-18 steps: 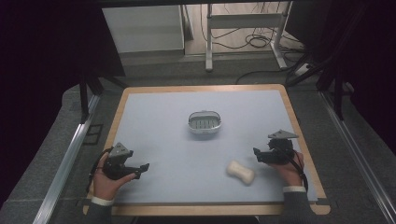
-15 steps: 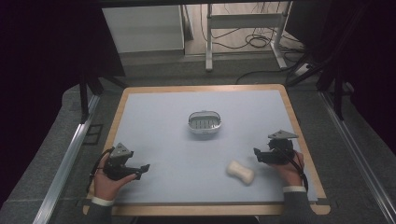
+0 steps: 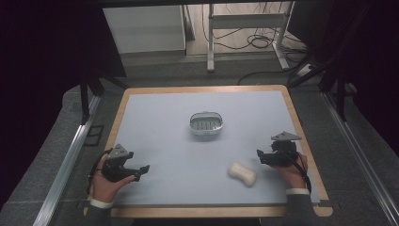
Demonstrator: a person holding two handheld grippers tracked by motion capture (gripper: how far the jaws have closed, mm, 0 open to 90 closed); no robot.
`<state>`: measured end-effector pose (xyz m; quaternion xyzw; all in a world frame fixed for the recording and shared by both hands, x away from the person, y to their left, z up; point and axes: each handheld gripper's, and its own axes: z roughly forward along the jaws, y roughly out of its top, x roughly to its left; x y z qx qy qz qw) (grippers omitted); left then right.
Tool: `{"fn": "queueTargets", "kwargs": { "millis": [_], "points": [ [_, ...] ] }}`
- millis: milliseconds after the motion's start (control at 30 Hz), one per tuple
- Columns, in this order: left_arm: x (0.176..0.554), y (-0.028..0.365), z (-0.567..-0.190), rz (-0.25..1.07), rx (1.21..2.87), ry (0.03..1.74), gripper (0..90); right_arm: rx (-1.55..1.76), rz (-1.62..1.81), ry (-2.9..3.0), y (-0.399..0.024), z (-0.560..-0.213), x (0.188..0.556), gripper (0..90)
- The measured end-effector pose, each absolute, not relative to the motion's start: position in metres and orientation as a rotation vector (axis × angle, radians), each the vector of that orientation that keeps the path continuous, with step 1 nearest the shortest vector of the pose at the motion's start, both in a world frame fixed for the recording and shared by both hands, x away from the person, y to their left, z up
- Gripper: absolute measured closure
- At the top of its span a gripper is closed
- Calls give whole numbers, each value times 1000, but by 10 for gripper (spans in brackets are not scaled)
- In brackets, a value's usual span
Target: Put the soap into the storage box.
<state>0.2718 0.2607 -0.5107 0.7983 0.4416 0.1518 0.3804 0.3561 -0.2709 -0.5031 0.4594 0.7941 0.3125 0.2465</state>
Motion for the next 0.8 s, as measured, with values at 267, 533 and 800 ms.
{"fn": "queueTargets", "kwargs": {
  "millis": [267,533,800],
  "points": [
    [270,256,-513,394,2059,1129,124,1269,877,2157,-276,-501,358,127],
    [271,256,-514,397,2066,1126,124,1234,940,2167,-274,-491,354,142],
    [271,254,-516,394,2077,1123,123,1237,950,2173,-273,-490,353,145]
  ]
}}
